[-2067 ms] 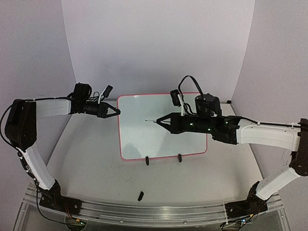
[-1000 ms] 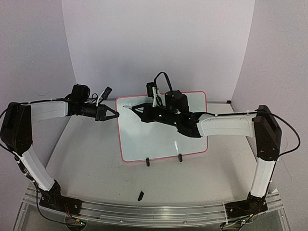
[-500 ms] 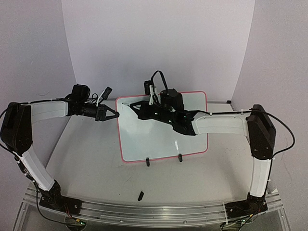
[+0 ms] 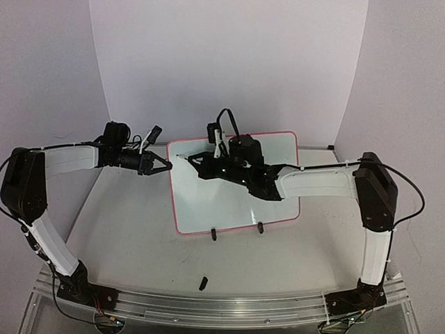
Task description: Write a sentence on the whiteboard
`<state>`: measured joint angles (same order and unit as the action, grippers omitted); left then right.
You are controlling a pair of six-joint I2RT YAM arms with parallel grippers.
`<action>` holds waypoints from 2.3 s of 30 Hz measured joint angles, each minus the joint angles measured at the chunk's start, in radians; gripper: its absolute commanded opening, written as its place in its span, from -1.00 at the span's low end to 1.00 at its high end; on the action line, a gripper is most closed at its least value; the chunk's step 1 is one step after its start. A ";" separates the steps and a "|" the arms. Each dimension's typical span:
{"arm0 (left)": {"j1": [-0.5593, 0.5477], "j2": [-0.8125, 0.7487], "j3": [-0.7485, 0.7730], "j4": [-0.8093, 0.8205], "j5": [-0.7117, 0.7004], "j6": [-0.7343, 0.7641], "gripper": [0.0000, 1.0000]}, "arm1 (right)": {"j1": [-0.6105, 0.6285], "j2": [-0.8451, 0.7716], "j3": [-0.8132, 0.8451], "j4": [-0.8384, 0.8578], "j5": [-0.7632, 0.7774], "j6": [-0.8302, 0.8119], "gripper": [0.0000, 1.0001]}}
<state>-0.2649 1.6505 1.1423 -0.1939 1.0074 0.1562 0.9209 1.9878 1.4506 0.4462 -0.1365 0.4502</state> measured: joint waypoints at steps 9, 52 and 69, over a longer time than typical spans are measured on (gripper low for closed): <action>0.000 0.000 0.002 -0.011 -0.011 -0.005 -1.00 | 0.010 -0.013 -0.072 0.008 -0.024 0.014 -1.00; -0.001 0.000 0.004 -0.015 -0.010 -0.007 -1.00 | 0.019 0.001 0.098 -0.164 0.051 -0.098 -1.00; -0.001 0.000 0.004 -0.016 -0.027 -0.023 -1.00 | 0.040 0.000 0.060 -0.156 0.128 -0.082 -1.00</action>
<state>-0.2657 1.6505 1.1461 -0.2100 0.9801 0.1333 0.9608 1.9880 1.5110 0.2904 -0.0082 0.3680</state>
